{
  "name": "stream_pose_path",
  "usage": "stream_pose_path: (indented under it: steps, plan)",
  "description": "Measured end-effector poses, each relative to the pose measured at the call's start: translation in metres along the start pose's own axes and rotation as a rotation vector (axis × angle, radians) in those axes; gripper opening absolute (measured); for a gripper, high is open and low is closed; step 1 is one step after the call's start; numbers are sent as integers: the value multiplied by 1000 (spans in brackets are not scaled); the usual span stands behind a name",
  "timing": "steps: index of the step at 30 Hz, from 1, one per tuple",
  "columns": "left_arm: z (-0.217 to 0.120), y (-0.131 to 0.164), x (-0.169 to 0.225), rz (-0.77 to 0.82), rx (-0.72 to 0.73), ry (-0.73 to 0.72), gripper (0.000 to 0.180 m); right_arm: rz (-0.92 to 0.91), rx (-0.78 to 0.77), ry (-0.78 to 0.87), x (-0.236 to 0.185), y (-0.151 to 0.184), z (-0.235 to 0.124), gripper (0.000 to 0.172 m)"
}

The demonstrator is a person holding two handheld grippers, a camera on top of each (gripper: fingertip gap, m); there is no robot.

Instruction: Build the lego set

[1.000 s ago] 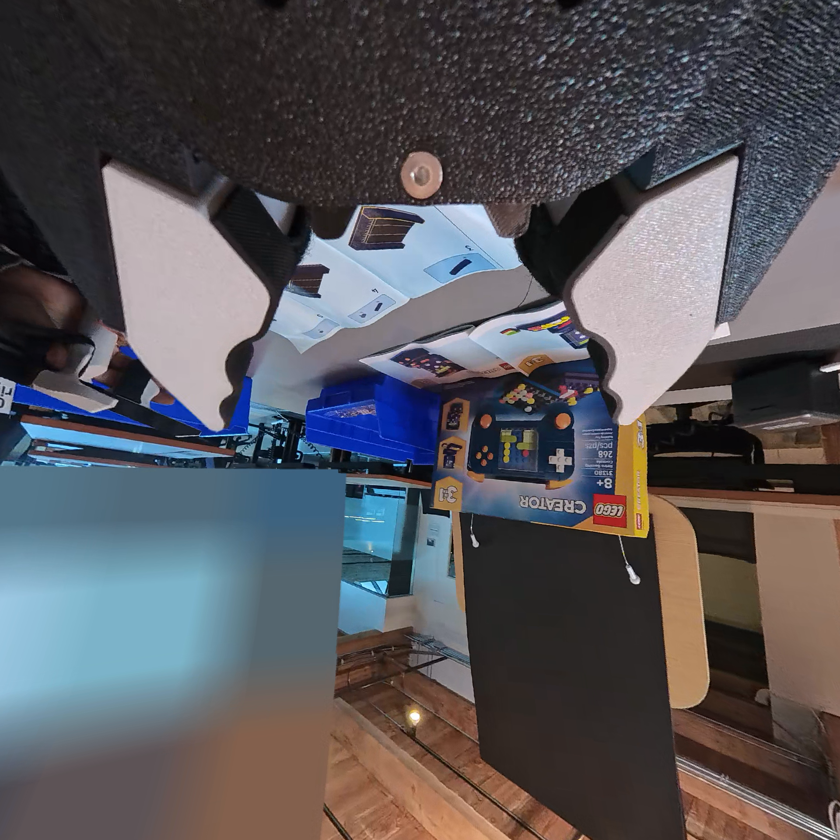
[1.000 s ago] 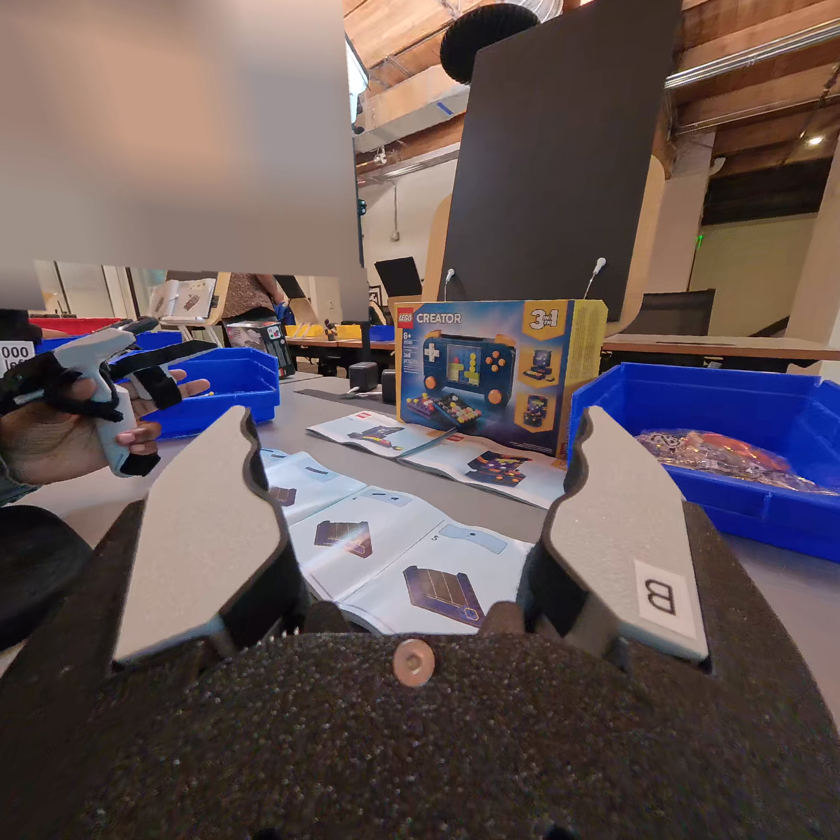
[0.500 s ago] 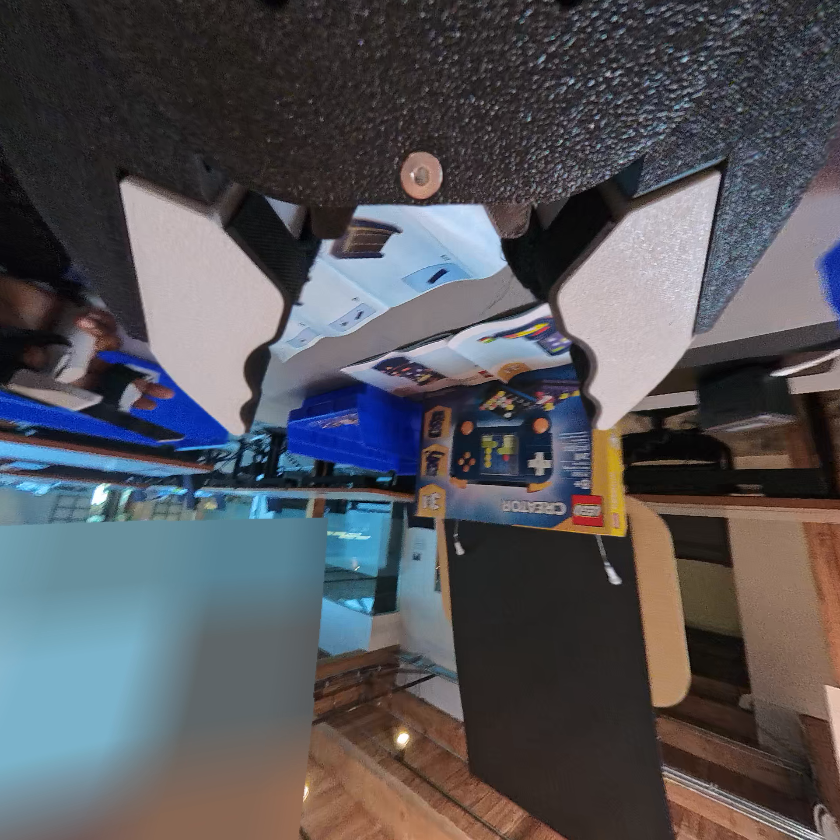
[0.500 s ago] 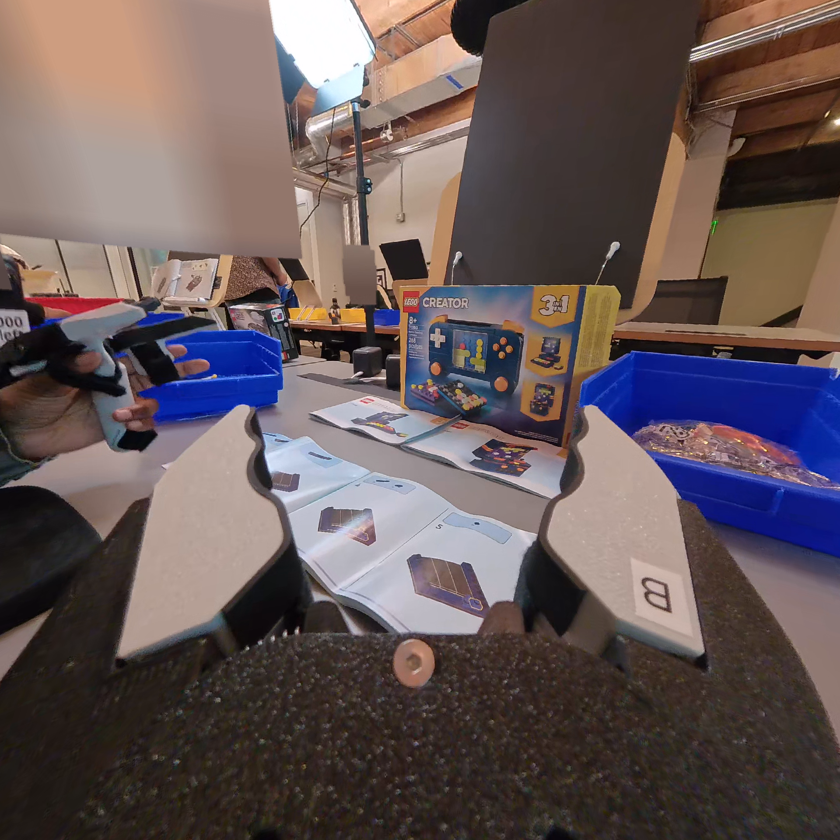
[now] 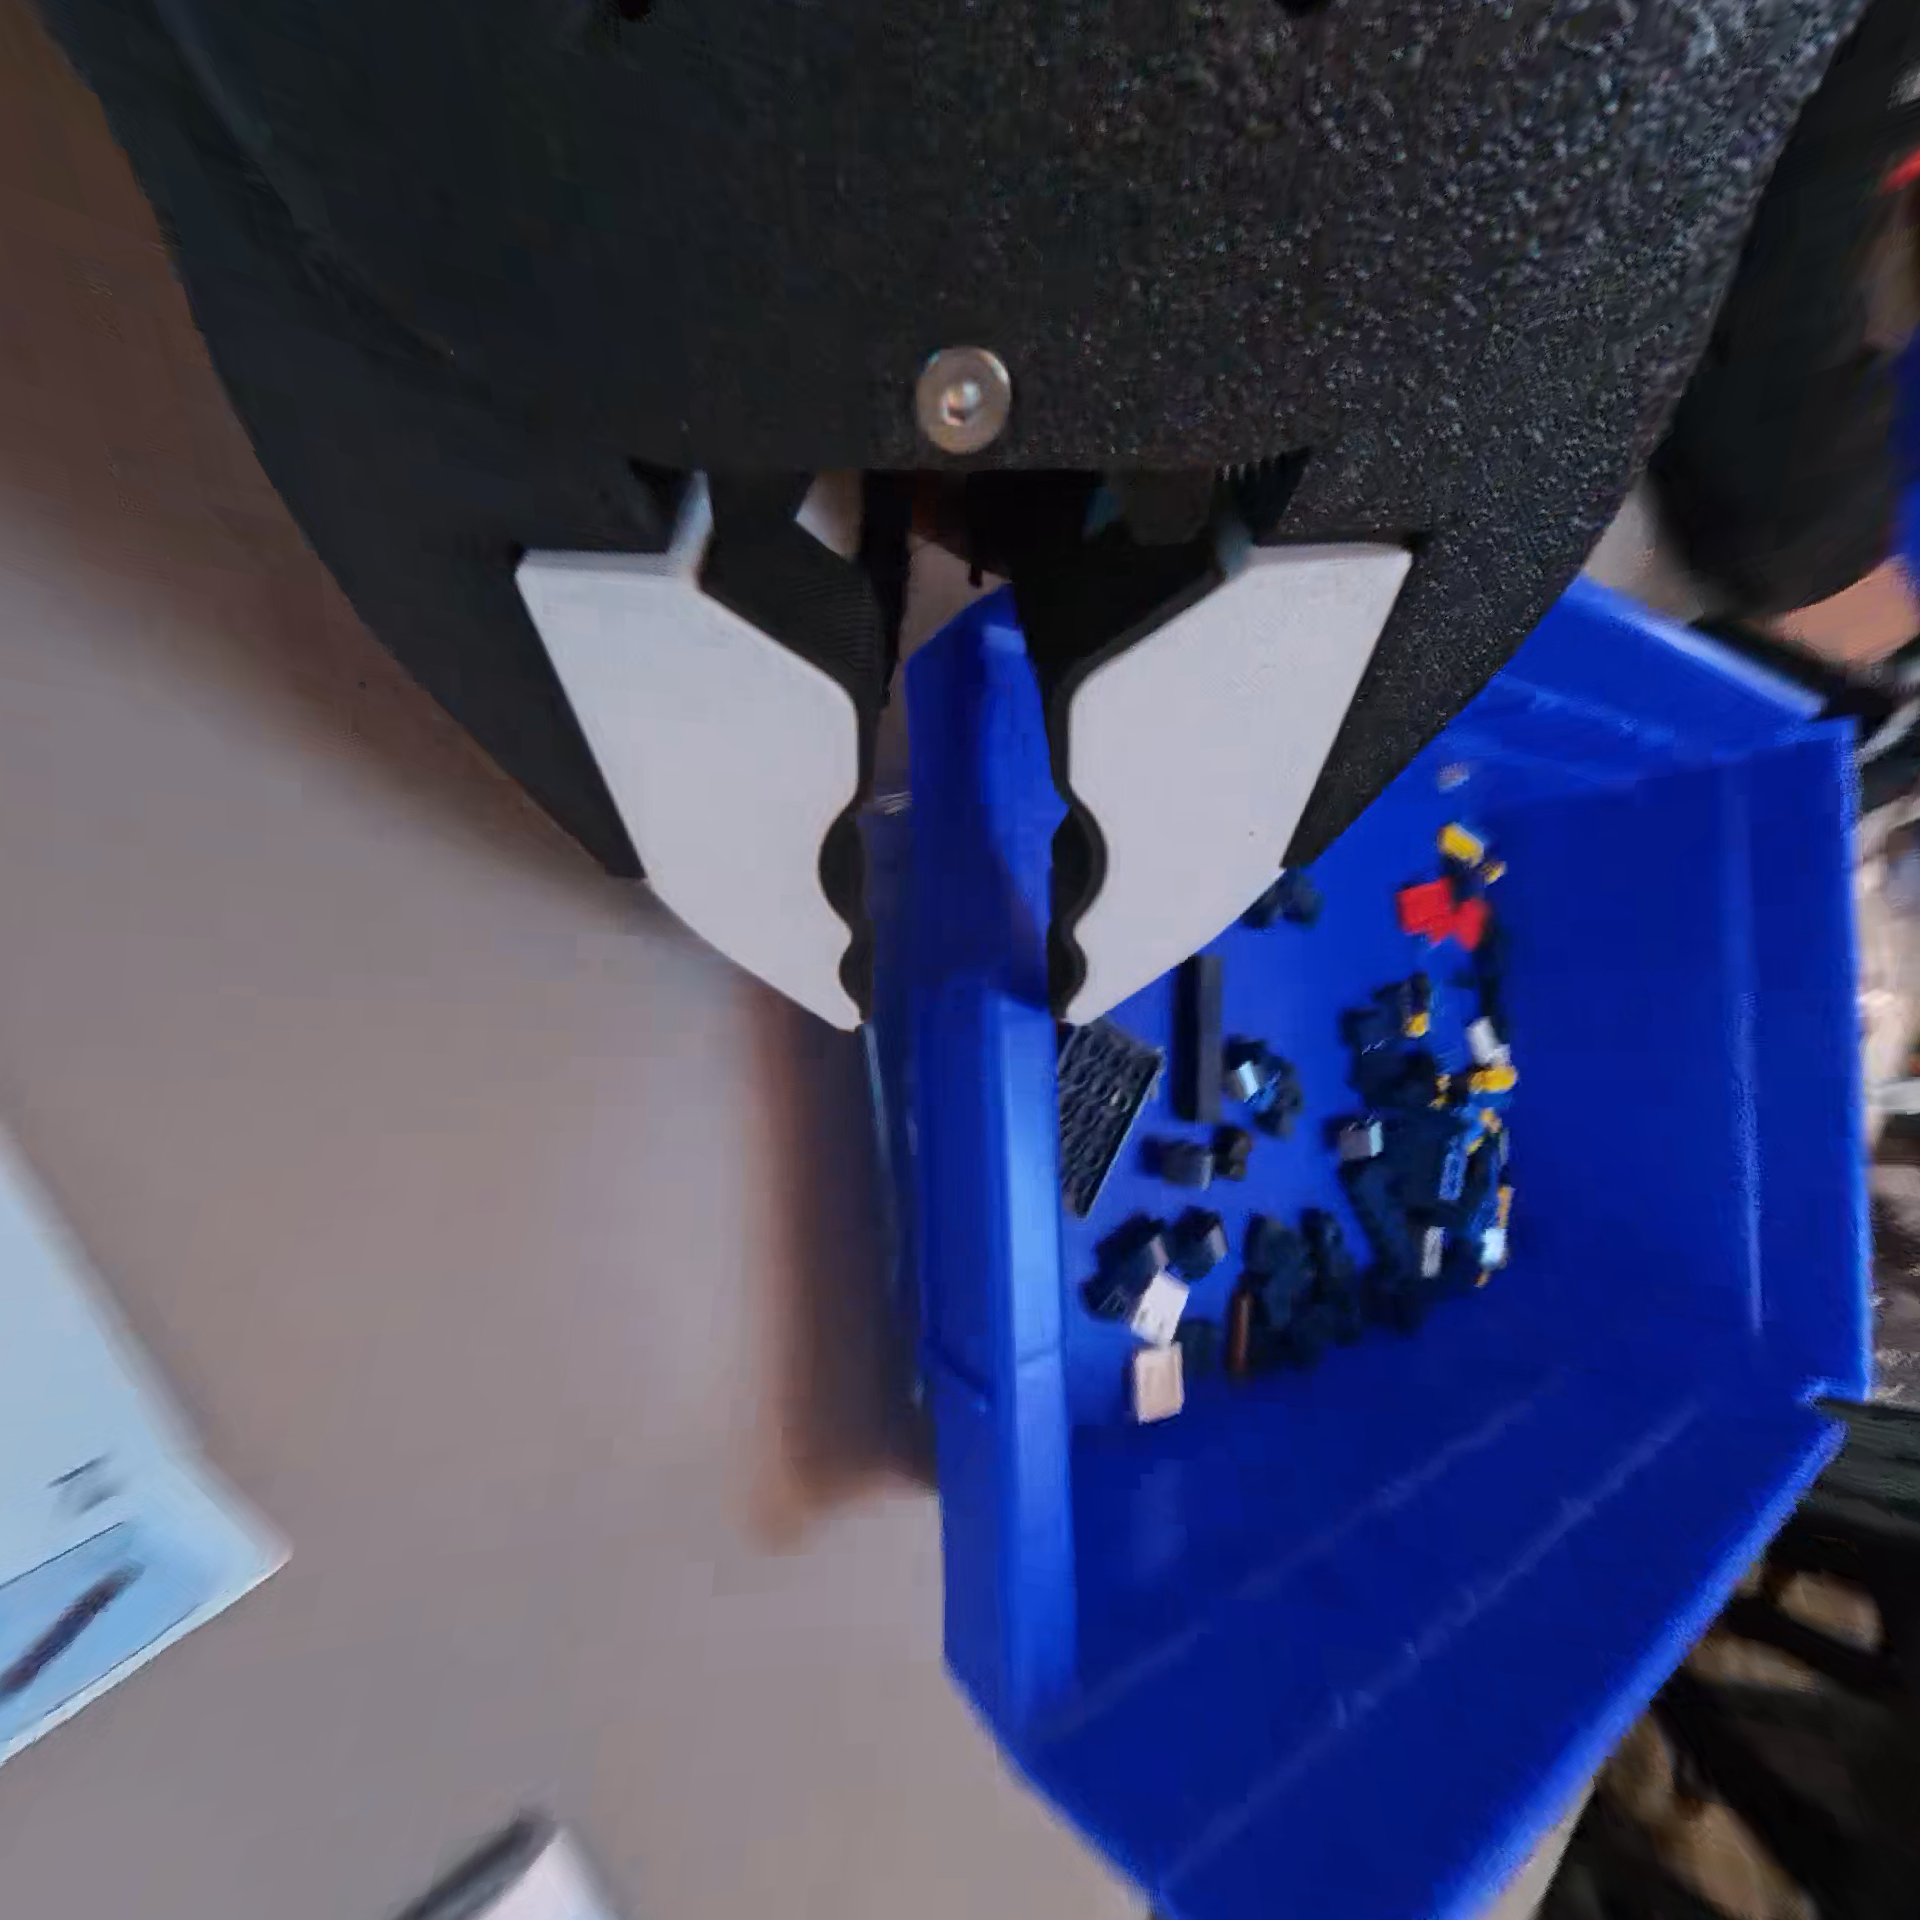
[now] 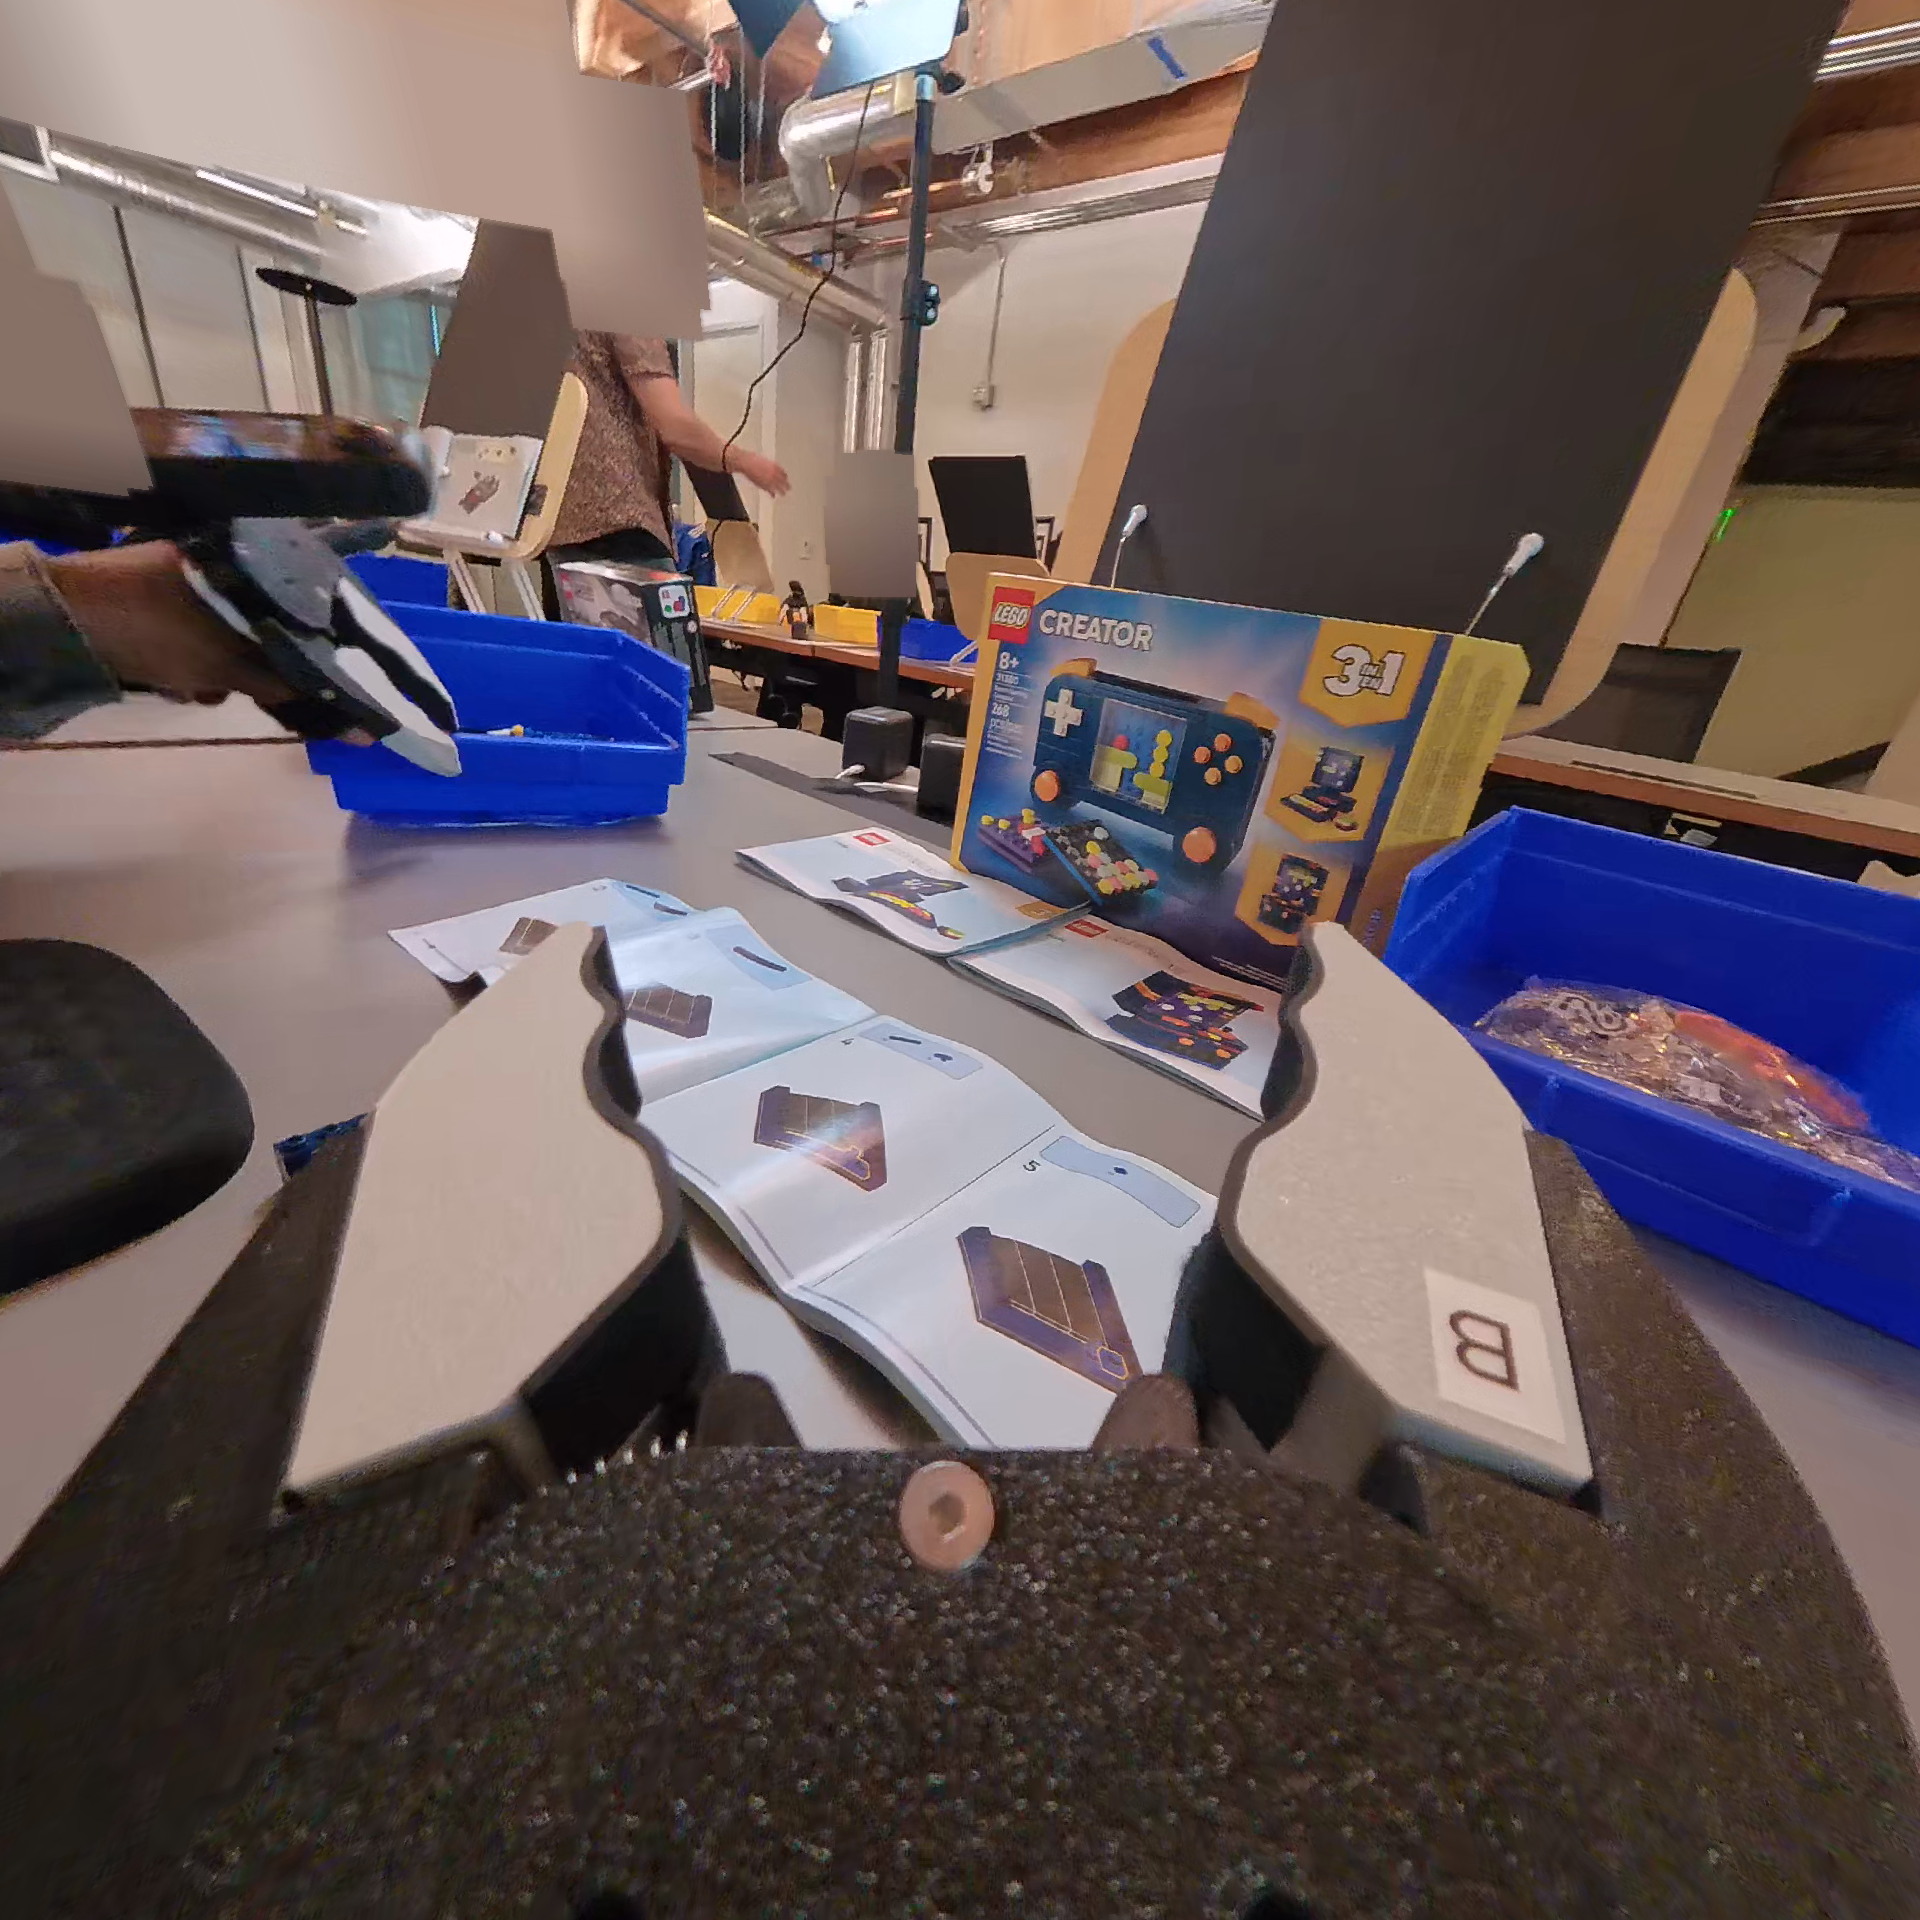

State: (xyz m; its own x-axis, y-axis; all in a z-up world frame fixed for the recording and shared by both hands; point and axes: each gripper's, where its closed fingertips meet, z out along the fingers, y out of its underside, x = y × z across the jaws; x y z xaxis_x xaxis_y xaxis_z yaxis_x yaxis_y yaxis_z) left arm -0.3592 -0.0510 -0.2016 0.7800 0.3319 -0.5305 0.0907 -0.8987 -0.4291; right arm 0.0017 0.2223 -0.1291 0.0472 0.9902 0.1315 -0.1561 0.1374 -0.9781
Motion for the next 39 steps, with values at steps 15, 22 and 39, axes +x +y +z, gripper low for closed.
stream_pose_path:
  steps: [15,22,39]
  plan:
    - [-32,97,31,71,-400,77,31,-9,-20,-61,-11,3,2,109]
    - [-101,107,110,91,-364,325,47,-9,-32,-101,-17,5,4,108]
    - [-61,79,-58,1,-173,557,40,-27,-29,-148,-28,0,5,104]
